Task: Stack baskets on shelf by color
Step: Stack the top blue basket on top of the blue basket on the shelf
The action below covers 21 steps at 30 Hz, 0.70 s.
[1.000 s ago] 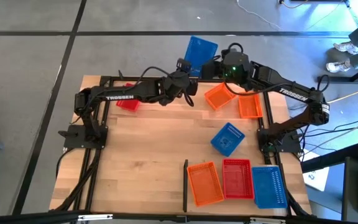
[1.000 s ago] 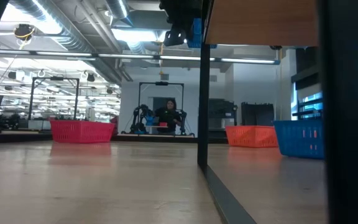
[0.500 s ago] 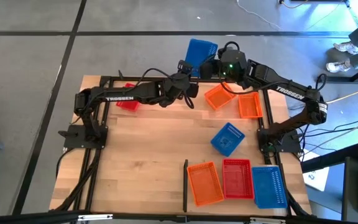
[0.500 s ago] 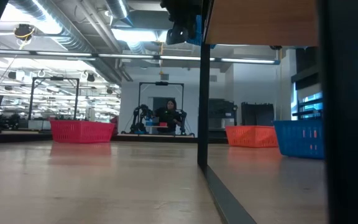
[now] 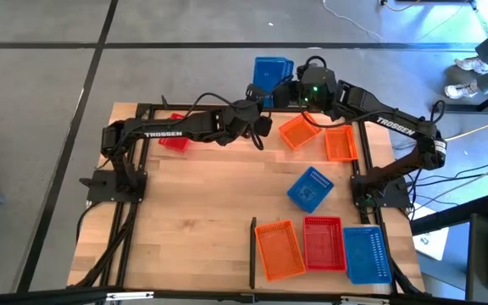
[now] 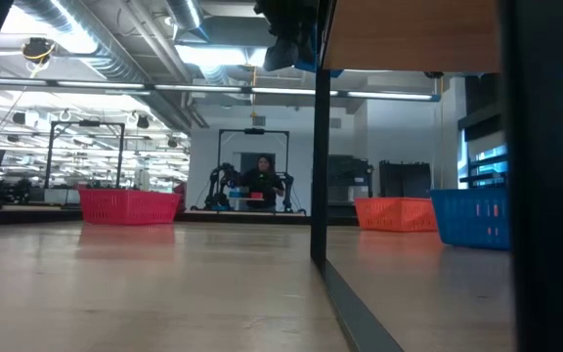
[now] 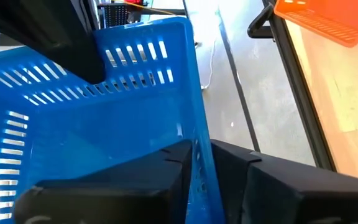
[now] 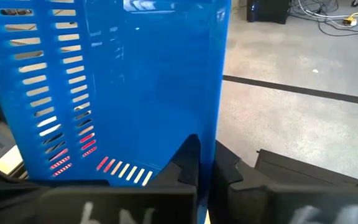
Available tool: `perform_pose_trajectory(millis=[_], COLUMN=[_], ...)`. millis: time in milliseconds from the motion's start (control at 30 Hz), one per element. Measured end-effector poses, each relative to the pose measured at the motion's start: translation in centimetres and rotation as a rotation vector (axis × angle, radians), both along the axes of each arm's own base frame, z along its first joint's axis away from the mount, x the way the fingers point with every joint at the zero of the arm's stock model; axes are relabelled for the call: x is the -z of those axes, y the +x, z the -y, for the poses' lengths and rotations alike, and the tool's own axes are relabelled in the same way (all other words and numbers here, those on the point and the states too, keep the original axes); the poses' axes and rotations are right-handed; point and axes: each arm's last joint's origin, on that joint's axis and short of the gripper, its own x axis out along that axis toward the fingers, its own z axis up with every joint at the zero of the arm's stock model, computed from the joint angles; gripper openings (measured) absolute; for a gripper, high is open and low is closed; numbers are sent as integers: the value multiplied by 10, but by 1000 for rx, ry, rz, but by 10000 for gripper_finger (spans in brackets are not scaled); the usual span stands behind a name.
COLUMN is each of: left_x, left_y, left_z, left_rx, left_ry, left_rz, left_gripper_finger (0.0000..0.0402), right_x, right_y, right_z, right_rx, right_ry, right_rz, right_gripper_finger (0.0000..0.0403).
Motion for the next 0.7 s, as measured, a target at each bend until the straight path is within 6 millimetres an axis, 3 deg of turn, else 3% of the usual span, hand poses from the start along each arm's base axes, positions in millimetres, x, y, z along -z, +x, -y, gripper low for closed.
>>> perform_pose_trajectory(millis=[267,700], left_x=[0,-13], left_y=[1,2], left_z=[7,41], left_rx=[-21,16], left_ry=[14,42], left_rz=[0,63], left_gripper_finger=[52,51], right_x=[2,2], right_y=[-3,-9], right_z=[4,14], right_rx=[6,38], right_ry=[-2,-66], right_rz=[-33,-121], right_gripper_finger=[2,1])
